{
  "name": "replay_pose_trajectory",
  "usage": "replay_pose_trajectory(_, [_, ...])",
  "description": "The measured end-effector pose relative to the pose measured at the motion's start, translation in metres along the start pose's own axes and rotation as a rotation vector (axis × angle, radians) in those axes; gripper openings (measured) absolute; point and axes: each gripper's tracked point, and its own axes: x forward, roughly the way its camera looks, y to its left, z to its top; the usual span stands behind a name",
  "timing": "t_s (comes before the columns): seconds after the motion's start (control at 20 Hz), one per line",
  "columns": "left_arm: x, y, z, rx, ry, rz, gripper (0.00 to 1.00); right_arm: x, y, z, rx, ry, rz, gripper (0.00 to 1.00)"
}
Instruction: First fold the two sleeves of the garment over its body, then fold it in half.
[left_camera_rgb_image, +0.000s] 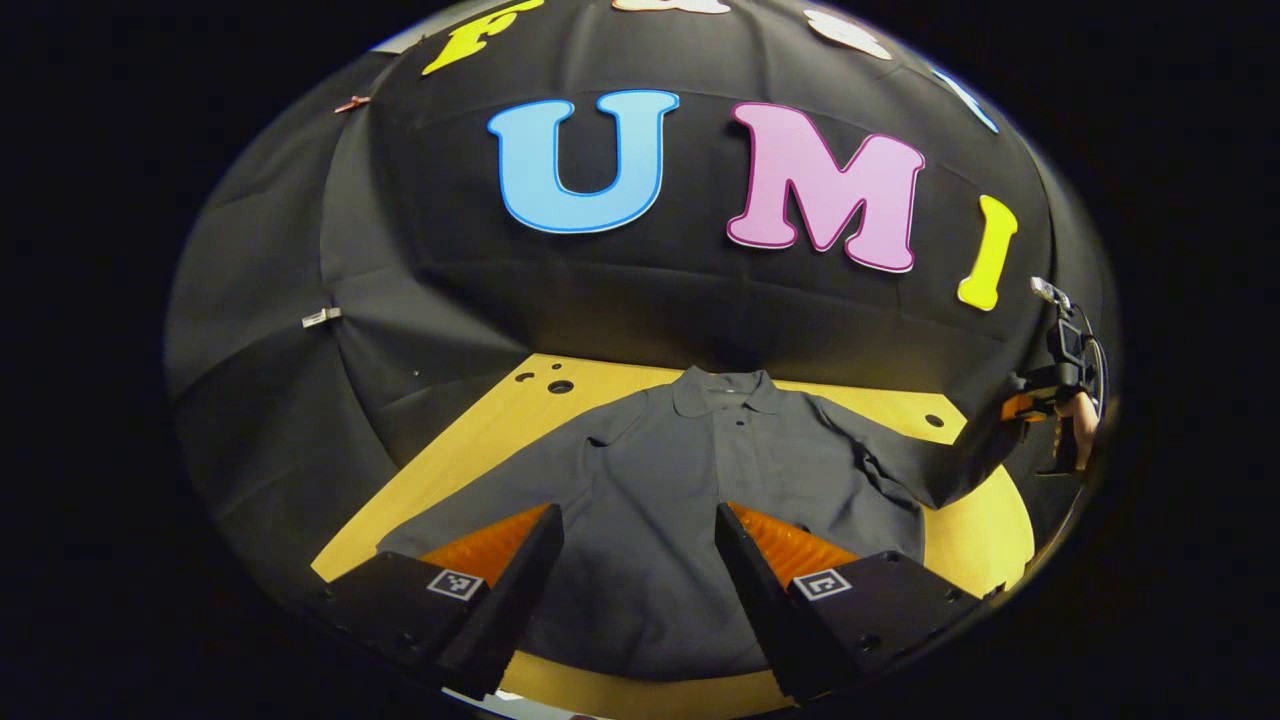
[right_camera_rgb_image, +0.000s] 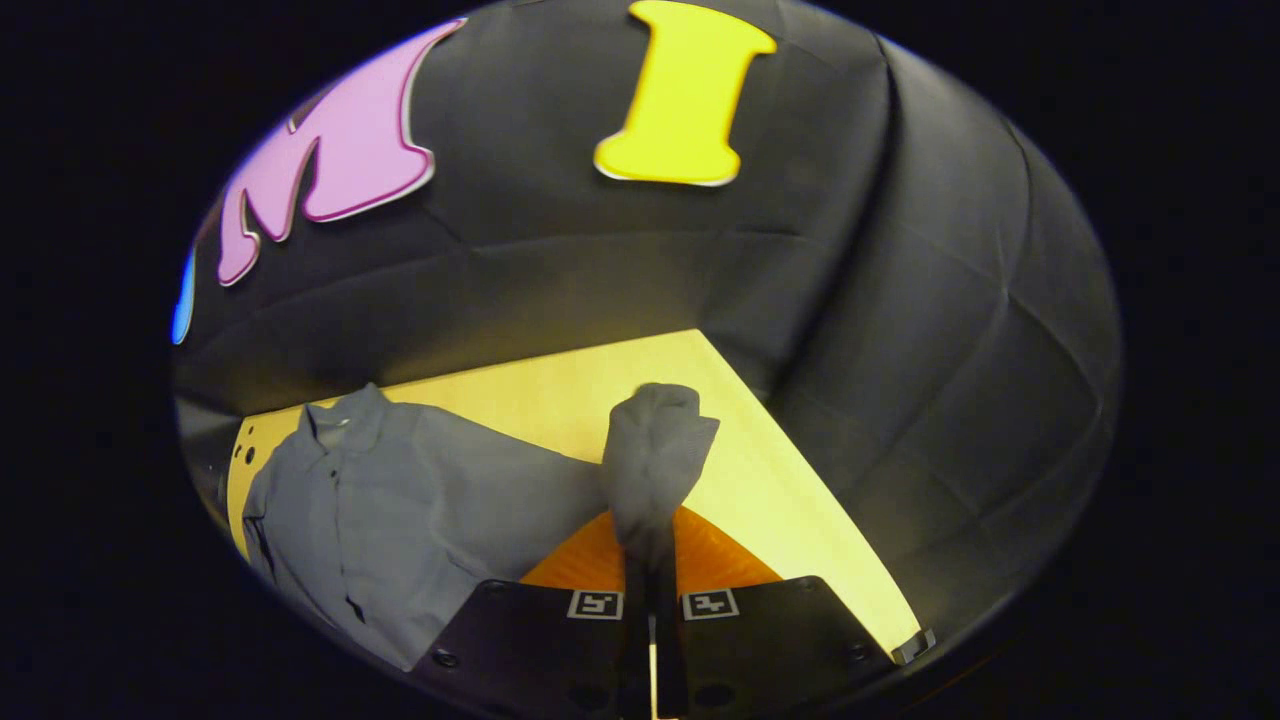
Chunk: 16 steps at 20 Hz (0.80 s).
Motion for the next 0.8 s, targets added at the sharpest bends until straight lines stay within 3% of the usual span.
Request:
replay_pose_trajectory(0.3, [-0.015, 0.036, -0.019, -0.078, 0.009, 0.052, 0.96, -0.012, 0.11, 0.016, -0.12, -0.025, 0.147, 0.07])
replay_pose_trajectory(0.45, [-0.021, 0.055, -0.025, -0.12, 0.012, 0.092, 0.96, -0.014, 0.165, 0.01, -0.172, -0.022, 0.222, 0.07])
replay_pose_trajectory(0.5, [-0.024, 0.062, -0.025, -0.13, 0.008, 0.107, 0.92, -0.015, 0.185, 0.008, -0.194, -0.02, 0.248, 0.07])
replay_pose_trajectory(0.8, [-0.029, 0.093, -0.035, -0.171, 0.012, 0.184, 0.95, -0.019, 0.286, -0.014, -0.275, 0.007, 0.379, 0.07])
